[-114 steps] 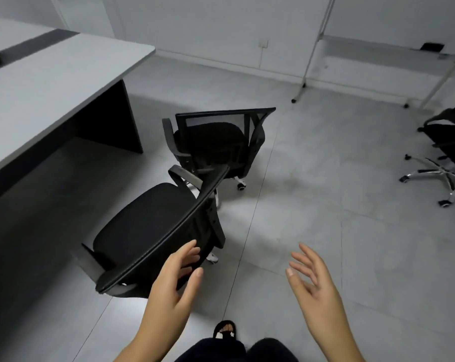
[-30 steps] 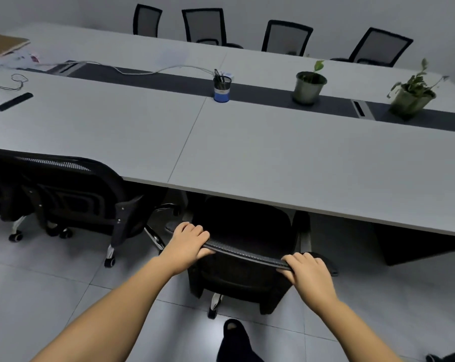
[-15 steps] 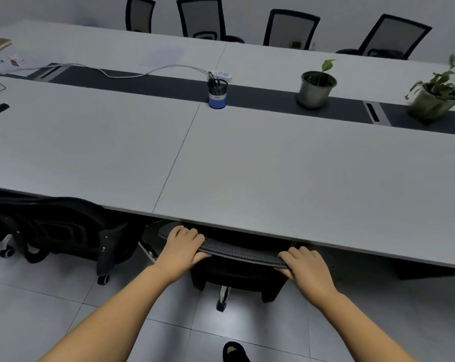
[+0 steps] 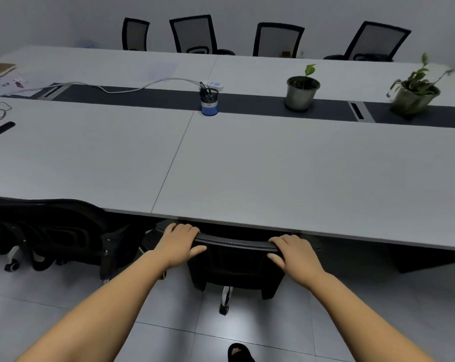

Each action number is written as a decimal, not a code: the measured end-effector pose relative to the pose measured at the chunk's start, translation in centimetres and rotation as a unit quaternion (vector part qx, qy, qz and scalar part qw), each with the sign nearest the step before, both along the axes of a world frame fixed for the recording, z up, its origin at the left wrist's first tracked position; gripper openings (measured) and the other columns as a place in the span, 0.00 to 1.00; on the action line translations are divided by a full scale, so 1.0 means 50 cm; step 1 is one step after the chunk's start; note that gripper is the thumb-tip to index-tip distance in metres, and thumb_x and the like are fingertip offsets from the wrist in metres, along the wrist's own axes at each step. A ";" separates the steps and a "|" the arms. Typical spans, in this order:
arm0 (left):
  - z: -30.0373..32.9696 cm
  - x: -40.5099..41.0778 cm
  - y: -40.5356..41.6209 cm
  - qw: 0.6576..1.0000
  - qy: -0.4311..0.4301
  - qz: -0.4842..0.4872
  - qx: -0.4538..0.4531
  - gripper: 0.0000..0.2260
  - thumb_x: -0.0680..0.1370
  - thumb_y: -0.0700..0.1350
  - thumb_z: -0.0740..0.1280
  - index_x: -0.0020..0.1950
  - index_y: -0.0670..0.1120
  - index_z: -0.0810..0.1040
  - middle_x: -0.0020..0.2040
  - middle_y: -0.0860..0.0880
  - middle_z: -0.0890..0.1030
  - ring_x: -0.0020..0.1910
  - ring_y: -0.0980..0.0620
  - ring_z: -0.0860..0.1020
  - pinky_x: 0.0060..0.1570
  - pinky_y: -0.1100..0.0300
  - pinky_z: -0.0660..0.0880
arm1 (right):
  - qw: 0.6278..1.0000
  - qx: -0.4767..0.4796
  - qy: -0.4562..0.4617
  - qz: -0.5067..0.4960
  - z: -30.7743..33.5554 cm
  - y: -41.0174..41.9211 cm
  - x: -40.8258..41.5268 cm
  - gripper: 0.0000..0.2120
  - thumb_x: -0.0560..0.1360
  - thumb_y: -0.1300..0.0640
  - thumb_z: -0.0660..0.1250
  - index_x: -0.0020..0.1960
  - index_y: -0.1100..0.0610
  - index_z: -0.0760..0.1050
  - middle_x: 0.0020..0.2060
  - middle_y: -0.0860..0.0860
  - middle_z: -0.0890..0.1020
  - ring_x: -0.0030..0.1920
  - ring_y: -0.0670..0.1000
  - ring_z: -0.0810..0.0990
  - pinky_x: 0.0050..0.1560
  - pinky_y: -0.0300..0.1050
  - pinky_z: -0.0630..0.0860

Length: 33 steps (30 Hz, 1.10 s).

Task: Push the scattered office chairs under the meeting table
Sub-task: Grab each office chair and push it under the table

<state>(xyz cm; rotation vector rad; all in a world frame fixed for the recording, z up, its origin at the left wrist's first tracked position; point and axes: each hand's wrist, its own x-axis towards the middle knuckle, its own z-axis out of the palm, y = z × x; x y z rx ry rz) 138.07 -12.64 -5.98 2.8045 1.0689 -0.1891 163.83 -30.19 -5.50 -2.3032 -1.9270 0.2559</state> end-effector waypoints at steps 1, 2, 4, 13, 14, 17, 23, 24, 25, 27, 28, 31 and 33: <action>0.009 0.000 -0.010 1.000 -0.019 0.002 -0.012 0.26 0.74 0.63 0.55 0.62 0.46 0.70 0.59 0.48 0.75 0.60 0.47 0.72 0.62 0.52 0.62 | 1.000 0.005 0.024 -0.008 0.010 -0.013 -0.007 0.22 0.75 0.44 0.60 0.66 0.52 0.68 0.60 0.51 0.76 0.59 0.54 0.72 0.57 0.49 0.67; 0.020 -0.002 -0.025 0.998 -0.062 0.008 -0.026 0.28 0.73 0.64 0.54 0.62 0.46 0.71 0.58 0.48 0.76 0.59 0.47 0.72 0.60 0.53 0.65 | 0.998 0.017 0.051 -0.020 0.027 -0.030 -0.017 0.24 0.75 0.44 0.60 0.68 0.52 0.65 0.63 0.51 0.74 0.62 0.53 0.70 0.62 0.48 0.66; 0.054 -0.009 -0.078 0.974 -0.202 0.051 -0.087 0.26 0.73 0.61 0.58 0.63 0.45 0.71 0.59 0.48 0.76 0.59 0.48 0.73 0.59 0.55 0.68 | 0.988 0.058 0.134 -0.058 0.064 -0.072 -0.047 0.26 0.75 0.45 0.62 0.70 0.52 0.63 0.66 0.49 0.71 0.66 0.51 0.67 0.65 0.46 0.64; 0.168 -0.217 -0.443 0.782 -0.534 0.195 -0.257 0.13 0.69 0.55 0.64 0.54 0.62 0.74 0.55 0.59 0.79 0.55 0.61 0.76 0.53 0.74 0.70 | 0.844 0.208 0.451 -0.204 0.157 -0.365 -0.249 0.21 0.73 0.57 0.66 0.62 0.40 0.67 0.53 0.37 0.79 0.58 0.37 0.73 0.56 0.34 0.70; 0.164 -0.245 -0.473 0.777 -0.538 0.201 -0.257 0.13 0.70 0.53 0.64 0.53 0.64 0.74 0.55 0.59 0.79 0.54 0.62 0.76 0.51 0.75 0.70 | 0.832 0.214 0.465 -0.216 0.155 -0.398 -0.268 0.21 0.73 0.57 0.66 0.61 0.39 0.67 0.53 0.37 0.79 0.58 0.37 0.73 0.55 0.35 0.70; 0.141 -0.305 -0.550 0.774 -0.532 0.219 -0.263 0.14 0.70 0.48 0.64 0.50 0.66 0.75 0.54 0.58 0.79 0.52 0.61 0.78 0.49 0.75 0.71 | 0.801 0.226 0.492 -0.255 0.144 -0.495 -0.320 0.21 0.73 0.60 0.65 0.60 0.40 0.68 0.53 0.38 0.79 0.56 0.37 0.75 0.53 0.36 0.72; 0.110 -0.335 -0.686 0.760 -0.521 0.224 -0.318 0.13 0.70 0.47 0.63 0.55 0.53 0.74 0.54 0.57 0.80 0.52 0.55 0.79 0.50 0.67 0.75 | 0.756 0.234 0.511 -0.337 0.118 -0.659 -0.418 0.21 0.72 0.64 0.66 0.59 0.43 0.69 0.57 0.44 0.77 0.52 0.38 0.77 0.45 0.26 0.72; 0.109 -0.331 -0.707 0.761 -0.517 0.216 -0.328 0.13 0.70 0.48 0.64 0.54 0.53 0.74 0.53 0.57 0.80 0.51 0.55 0.79 0.51 0.64 0.75 | 0.749 0.236 0.512 -0.349 0.115 -0.685 -0.434 0.21 0.72 0.64 0.66 0.59 0.44 0.69 0.56 0.44 0.77 0.52 0.38 0.77 0.45 0.25 0.72; 0.108 -0.324 -0.730 0.762 -0.512 0.207 -0.339 0.13 0.69 0.49 0.64 0.54 0.53 0.75 0.52 0.57 0.80 0.51 0.55 0.79 0.51 0.61 0.76 | 0.740 0.241 0.512 -0.363 0.114 -0.714 -0.448 0.21 0.72 0.65 0.66 0.59 0.44 0.69 0.56 0.43 0.78 0.52 0.38 0.77 0.44 0.25 0.72; 0.111 -0.305 -0.771 0.765 -0.499 0.184 -0.362 0.13 0.68 0.52 0.65 0.51 0.57 0.77 0.51 0.56 0.81 0.49 0.55 0.80 0.51 0.61 0.76 | 0.722 0.258 0.508 -0.392 0.115 -0.768 -0.465 0.22 0.72 0.65 0.66 0.59 0.44 0.70 0.54 0.43 0.79 0.52 0.39 0.77 0.44 0.25 0.71; 0.112 -0.295 -0.792 0.769 -0.490 0.171 -0.374 0.12 0.67 0.53 0.65 0.50 0.60 0.77 0.51 0.57 0.81 0.49 0.56 0.80 0.50 0.62 0.76 | 0.714 0.268 0.502 -0.408 0.117 -0.796 -0.469 0.22 0.72 0.65 0.66 0.59 0.43 0.70 0.54 0.43 0.79 0.53 0.39 0.77 0.44 0.27 0.72; 0.112 -0.252 -0.853 0.778 -0.461 0.123 -0.409 0.12 0.68 0.50 0.65 0.49 0.64 0.77 0.50 0.57 0.81 0.48 0.56 0.80 0.48 0.66 0.76 | 0.687 0.297 0.481 -0.457 0.122 -0.884 -0.468 0.22 0.72 0.64 0.66 0.60 0.43 0.69 0.56 0.41 0.77 0.53 0.37 0.77 0.45 0.34 0.72; 0.112 -0.215 -0.897 0.783 -0.441 0.087 -0.430 0.12 0.68 0.50 0.65 0.49 0.64 0.76 0.51 0.57 0.81 0.48 0.56 0.80 0.47 0.67 0.76 | 0.669 0.312 0.467 -0.487 0.126 -0.949 -0.463 0.22 0.73 0.63 0.66 0.61 0.44 0.68 0.57 0.41 0.76 0.53 0.36 0.76 0.46 0.34 0.71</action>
